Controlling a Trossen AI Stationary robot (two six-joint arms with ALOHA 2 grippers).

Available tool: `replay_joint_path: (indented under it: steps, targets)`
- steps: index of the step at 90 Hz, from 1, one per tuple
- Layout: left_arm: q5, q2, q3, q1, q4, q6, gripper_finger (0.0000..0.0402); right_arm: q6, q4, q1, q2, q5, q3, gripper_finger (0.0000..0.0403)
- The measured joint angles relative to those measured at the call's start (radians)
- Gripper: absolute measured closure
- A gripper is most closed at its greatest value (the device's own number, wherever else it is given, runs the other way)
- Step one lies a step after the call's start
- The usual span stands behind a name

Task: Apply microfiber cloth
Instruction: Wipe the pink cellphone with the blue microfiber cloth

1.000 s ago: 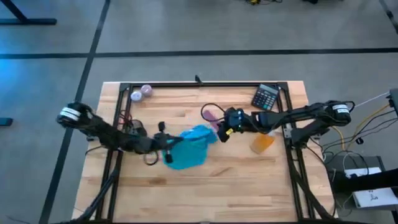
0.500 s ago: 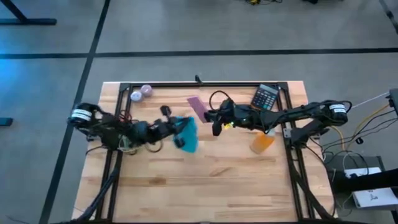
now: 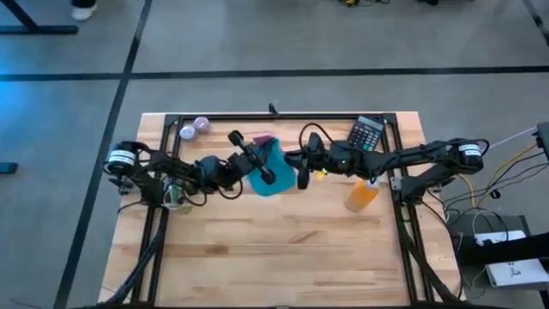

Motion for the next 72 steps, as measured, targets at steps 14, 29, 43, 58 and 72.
replay_joint_path:
  steps: [14, 29, 43, 58, 72]
  targets:
    - [0.133, 0.004, -0.009, -0.003, -0.074, -0.113, 0.0401, -0.010, 0.006, 0.001, -0.050, -0.009, 0.014, 0.0395]
    - [0.145, 0.008, -0.009, -0.009, -0.120, -0.133, 0.0401, -0.020, 0.000, 0.001, -0.082, -0.008, 0.014, 0.0395]
    - [0.144, 0.014, -0.018, -0.020, -0.191, -0.169, 0.0401, -0.024, -0.007, 0.002, -0.102, -0.010, 0.014, 0.0395]
    - [0.111, 0.009, -0.081, -0.051, -0.233, -0.224, 0.0401, -0.028, 0.001, 0.004, -0.122, -0.032, 0.016, 0.0394]
    - [-0.112, -0.065, -0.183, -0.140, -0.222, -0.141, 0.0401, -0.099, -0.037, 0.006, -0.139, -0.048, 0.017, 0.0394]
